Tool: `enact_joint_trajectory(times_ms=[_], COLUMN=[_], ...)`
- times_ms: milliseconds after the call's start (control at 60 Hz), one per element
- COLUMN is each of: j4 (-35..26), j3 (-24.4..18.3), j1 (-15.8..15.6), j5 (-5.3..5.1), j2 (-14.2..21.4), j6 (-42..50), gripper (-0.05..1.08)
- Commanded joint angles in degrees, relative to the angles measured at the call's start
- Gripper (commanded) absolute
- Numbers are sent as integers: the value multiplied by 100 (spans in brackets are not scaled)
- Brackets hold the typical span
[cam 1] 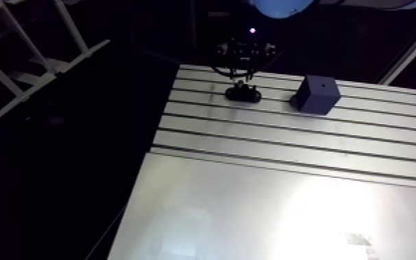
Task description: Pick up the M10 bolt and insert it into the hole until fully seated.
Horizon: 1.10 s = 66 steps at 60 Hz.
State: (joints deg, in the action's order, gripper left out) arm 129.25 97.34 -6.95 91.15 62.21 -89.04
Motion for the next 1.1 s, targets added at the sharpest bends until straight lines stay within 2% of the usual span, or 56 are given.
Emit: enact_joint_trajectory(times_ms=[17,1100], j4=[0,9], j3=[0,-7], j1=[0,9], j5=[3,-6], j2=[-30,-187], j6=[-4,-4], gripper=[56,57])
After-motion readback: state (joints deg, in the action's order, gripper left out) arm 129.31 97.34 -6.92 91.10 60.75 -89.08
